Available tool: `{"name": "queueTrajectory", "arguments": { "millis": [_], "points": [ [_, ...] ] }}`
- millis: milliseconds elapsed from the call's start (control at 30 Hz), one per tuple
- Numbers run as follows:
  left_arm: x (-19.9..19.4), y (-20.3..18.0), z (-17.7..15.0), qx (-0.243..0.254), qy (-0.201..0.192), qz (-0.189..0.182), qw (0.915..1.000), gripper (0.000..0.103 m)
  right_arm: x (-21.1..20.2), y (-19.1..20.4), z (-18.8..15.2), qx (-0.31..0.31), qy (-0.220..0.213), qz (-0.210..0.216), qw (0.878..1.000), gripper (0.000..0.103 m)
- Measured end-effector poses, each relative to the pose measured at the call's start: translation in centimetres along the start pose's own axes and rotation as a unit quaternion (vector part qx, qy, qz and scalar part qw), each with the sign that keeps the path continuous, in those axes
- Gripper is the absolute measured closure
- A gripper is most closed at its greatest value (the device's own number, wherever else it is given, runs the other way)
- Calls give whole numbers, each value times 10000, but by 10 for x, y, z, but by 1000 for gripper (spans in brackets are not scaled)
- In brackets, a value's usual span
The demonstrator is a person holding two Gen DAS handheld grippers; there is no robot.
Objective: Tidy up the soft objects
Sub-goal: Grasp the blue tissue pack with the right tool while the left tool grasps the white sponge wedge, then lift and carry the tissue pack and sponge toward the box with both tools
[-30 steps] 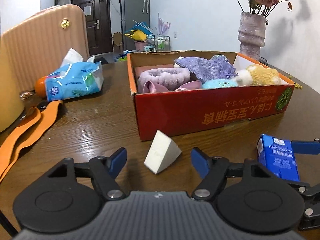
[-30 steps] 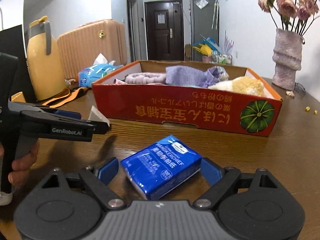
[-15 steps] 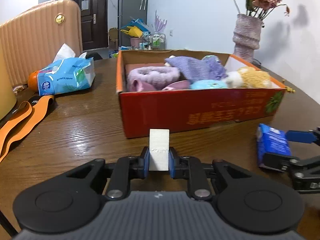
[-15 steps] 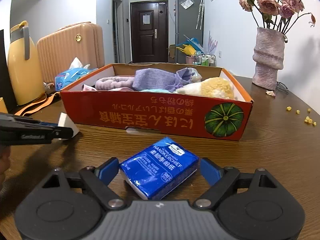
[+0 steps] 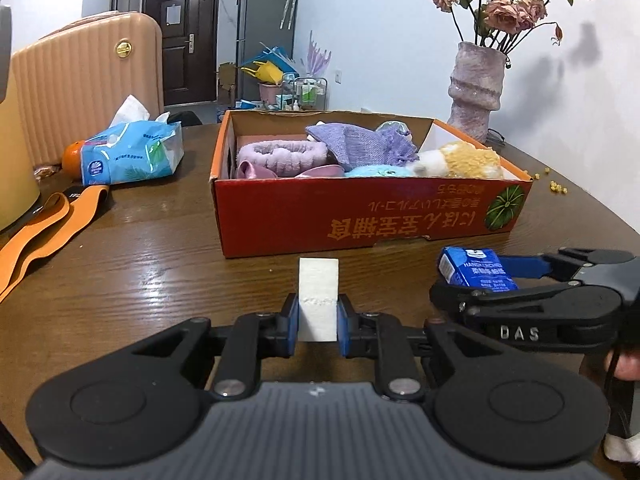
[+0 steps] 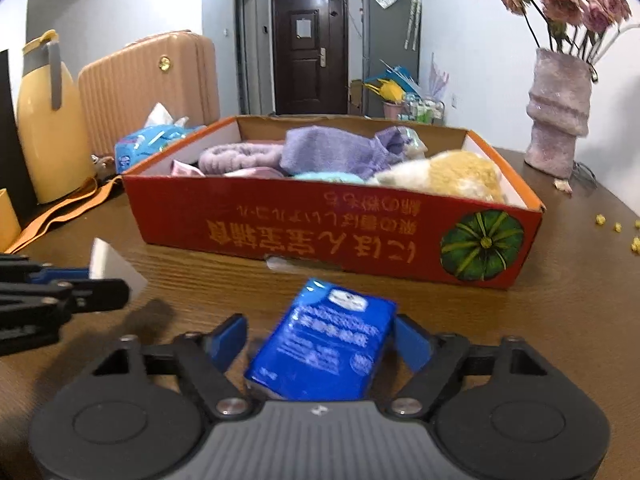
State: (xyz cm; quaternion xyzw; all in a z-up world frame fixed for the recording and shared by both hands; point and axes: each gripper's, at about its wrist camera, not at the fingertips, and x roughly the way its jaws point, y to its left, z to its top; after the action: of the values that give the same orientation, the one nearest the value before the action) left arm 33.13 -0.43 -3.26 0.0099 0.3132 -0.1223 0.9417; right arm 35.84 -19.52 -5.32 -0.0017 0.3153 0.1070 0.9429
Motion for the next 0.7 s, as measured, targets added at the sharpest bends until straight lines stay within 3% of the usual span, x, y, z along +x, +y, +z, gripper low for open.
{"name": "queueTrajectory", "arguments": {
  "millis": [200, 700],
  "points": [
    [-14, -2, -4, -84, -30, 67, 9999, 84, -13, -10, -8, 239, -18, 120, 9996, 51],
    [-95, -36, -15, -44, -564, 61, 9984, 84, -120, -15, -27, 237, -725, 214, 9969, 52]
  ]
}}
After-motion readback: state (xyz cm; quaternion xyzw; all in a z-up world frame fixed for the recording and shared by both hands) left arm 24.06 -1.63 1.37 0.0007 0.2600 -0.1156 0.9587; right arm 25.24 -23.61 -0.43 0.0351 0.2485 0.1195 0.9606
